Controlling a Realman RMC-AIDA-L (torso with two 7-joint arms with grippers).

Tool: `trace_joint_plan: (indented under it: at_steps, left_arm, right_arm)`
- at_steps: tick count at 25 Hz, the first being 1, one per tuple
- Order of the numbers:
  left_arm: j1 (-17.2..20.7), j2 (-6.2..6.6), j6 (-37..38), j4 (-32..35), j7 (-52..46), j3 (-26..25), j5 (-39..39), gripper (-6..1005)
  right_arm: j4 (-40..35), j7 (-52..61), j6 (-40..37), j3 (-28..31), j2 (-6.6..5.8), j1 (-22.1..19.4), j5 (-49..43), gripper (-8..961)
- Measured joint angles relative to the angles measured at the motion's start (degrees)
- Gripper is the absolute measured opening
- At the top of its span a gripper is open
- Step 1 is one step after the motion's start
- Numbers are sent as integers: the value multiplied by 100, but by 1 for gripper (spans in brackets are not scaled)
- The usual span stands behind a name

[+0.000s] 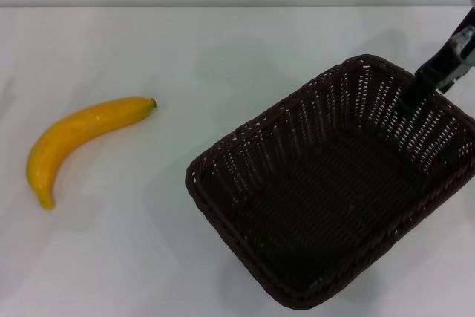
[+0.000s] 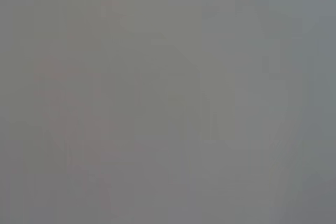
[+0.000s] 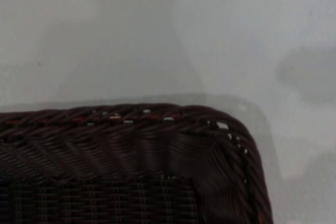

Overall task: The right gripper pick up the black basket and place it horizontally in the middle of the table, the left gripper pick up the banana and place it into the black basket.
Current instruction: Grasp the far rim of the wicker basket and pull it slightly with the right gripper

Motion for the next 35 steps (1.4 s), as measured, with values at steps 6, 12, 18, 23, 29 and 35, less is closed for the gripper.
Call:
trace_joint_plan:
  at_steps: [6,12,18,23,29,35]
  left_arm:
    - [-48,17,0,0,42,0,22,860]
    - [-90,48,4,0,75,0,33,860]
    - [-96,50,8,0,173,0,36,860]
    - [-92,50,1,0,295,0,35,860]
    - [-26,51,-36,1,344,-22,9,860]
    - [11,86,-54,18,359,-35,-3,860]
  right_arm:
    - [482,111,-246,-107,-6,79,-19,846]
    - [875,158,-387,-130,-3,197,-122,847]
    - [1002,412,-523,-398,35,318,-283,805]
    - [1129,511,-538,-431,56,442,-273,676]
    - [1124,600,-472,-462,81,506,-182,432]
    - [800,804,-337,-508,87,378,-157,251]
